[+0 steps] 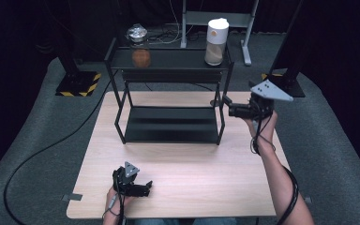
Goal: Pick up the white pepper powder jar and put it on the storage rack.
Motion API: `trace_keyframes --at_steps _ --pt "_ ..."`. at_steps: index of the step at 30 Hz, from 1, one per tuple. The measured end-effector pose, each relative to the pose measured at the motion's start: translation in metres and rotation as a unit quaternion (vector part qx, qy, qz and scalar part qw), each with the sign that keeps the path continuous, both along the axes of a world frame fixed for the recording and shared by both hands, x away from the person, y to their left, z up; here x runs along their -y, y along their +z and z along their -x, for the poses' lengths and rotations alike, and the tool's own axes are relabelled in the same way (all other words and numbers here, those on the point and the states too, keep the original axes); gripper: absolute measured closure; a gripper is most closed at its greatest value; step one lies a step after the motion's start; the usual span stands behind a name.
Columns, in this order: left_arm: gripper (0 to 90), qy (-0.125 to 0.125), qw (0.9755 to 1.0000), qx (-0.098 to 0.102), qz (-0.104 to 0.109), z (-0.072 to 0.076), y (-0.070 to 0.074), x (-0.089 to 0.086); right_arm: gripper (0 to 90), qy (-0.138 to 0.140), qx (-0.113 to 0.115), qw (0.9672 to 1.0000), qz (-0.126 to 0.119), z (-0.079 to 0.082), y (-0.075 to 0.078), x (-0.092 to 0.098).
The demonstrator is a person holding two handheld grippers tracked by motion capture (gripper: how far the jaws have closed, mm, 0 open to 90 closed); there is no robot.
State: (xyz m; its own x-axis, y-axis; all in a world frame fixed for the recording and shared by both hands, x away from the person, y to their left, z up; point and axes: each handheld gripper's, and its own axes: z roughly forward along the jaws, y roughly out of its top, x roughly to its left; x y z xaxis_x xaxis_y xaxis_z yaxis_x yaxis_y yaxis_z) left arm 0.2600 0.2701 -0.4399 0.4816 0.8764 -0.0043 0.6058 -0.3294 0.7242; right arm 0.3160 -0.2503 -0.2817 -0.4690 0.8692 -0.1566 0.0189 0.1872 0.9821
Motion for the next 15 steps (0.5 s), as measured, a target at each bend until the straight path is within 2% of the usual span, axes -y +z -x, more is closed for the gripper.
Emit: trace_keyframes --at_steps 2,7,9,15 --pt "0.3 0.0 1.0 0.0 0.0 0.0 0.0 0.0 0.0 -0.005 -0.005 0.9999 0.009 0.012 -0.013 0.003" --pt "0.3 -0.001 1.0 0.0 0.001 0.0 0.0 0.0 0.0 -0.009 -0.031 0.9994 0.011 0.038 -0.048 0.015" --pt "0.3 -0.001 1.0 0.001 0.001 0.0 0.0 0.0 0.0 -0.009 -0.045 0.9989 0.002 0.047 -0.064 0.02" --pt "0.3 -0.002 1.0 0.0 0.0 0.0 0.0 0.0 0.0 -0.032 -0.091 0.9952 0.016 0.075 -0.111 0.022"
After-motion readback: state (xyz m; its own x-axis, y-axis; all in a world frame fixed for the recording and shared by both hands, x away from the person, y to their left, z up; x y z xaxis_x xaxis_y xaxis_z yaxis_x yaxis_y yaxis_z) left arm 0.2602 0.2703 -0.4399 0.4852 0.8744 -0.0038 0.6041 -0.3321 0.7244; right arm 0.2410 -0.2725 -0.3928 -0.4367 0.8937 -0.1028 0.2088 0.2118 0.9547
